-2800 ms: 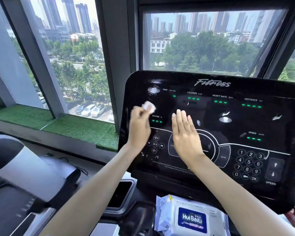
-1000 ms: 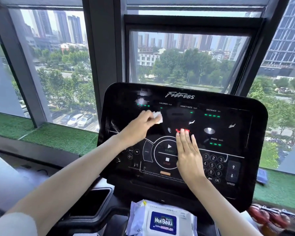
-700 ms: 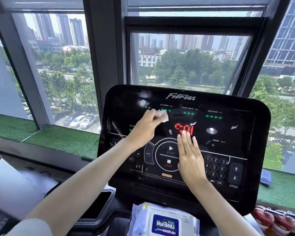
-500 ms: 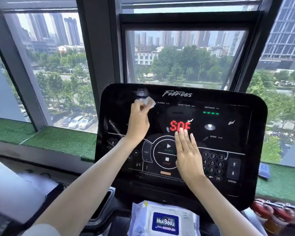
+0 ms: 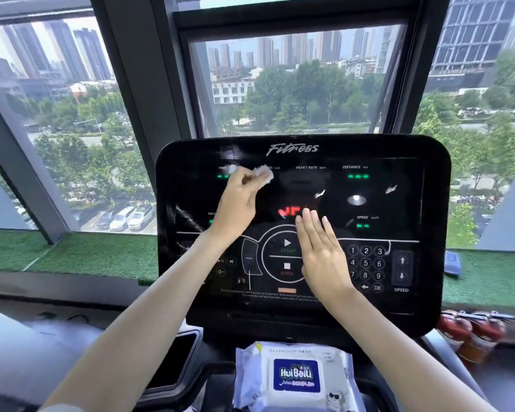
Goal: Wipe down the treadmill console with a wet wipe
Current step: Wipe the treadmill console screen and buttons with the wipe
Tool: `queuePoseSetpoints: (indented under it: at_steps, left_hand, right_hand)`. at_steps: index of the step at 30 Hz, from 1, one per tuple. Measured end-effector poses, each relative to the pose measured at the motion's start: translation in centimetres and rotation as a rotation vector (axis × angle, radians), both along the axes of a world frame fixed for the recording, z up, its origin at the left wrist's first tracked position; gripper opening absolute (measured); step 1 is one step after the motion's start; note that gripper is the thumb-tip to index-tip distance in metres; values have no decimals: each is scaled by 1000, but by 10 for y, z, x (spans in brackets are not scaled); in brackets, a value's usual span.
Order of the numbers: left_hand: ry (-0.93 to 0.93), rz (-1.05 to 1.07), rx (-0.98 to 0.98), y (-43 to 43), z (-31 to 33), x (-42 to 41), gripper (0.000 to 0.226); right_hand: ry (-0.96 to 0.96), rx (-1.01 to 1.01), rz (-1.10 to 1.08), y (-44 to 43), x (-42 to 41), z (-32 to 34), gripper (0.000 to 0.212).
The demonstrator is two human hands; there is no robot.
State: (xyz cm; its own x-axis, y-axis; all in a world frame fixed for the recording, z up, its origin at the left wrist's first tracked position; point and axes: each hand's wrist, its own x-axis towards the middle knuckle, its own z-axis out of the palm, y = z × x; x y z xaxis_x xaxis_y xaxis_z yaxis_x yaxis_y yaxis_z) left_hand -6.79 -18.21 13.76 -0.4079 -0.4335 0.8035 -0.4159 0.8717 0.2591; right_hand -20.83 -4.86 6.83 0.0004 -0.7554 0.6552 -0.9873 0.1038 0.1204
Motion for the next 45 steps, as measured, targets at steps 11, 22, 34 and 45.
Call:
queuePoseSetpoints:
  at_steps: [11,22,34,45]
  left_hand:
    - [11,34,19,-5,4,8,44]
    - [-13,-22,18,11,-13,3,44]
    - [-17,23,44,24,-31,2,47]
    - [110,103,116,32,-39,-7,53]
  right_hand:
    - [-36,-21,-2,1,3,4,70]
    - [-54,-74,28,-2,2,3,59]
    - [-36,-58,28,-1,0,2,60]
    - [20,-10,32,3,0,7,60]
